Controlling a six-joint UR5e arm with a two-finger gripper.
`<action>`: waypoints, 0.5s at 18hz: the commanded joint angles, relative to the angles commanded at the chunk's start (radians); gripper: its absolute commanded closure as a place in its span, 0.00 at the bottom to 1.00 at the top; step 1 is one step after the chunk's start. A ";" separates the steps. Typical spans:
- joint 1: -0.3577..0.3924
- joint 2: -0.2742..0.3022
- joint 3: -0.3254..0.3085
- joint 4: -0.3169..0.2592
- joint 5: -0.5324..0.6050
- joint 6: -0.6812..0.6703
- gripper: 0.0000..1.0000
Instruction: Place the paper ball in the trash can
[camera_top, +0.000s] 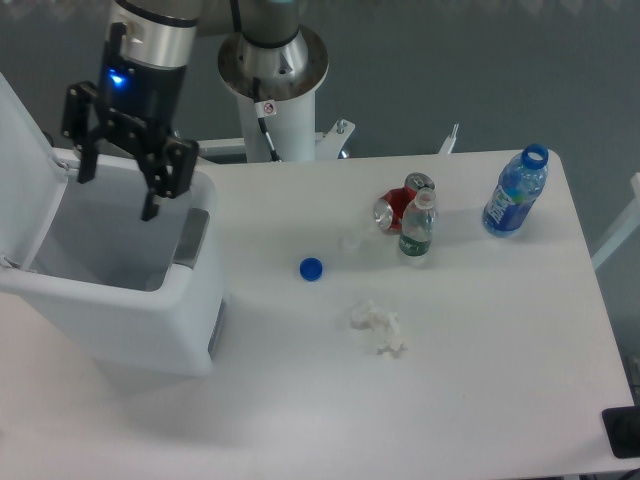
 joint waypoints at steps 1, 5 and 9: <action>0.012 0.000 0.000 0.000 0.040 0.028 0.00; 0.043 -0.006 0.006 0.002 0.201 0.144 0.00; 0.065 -0.020 0.009 0.002 0.258 0.259 0.00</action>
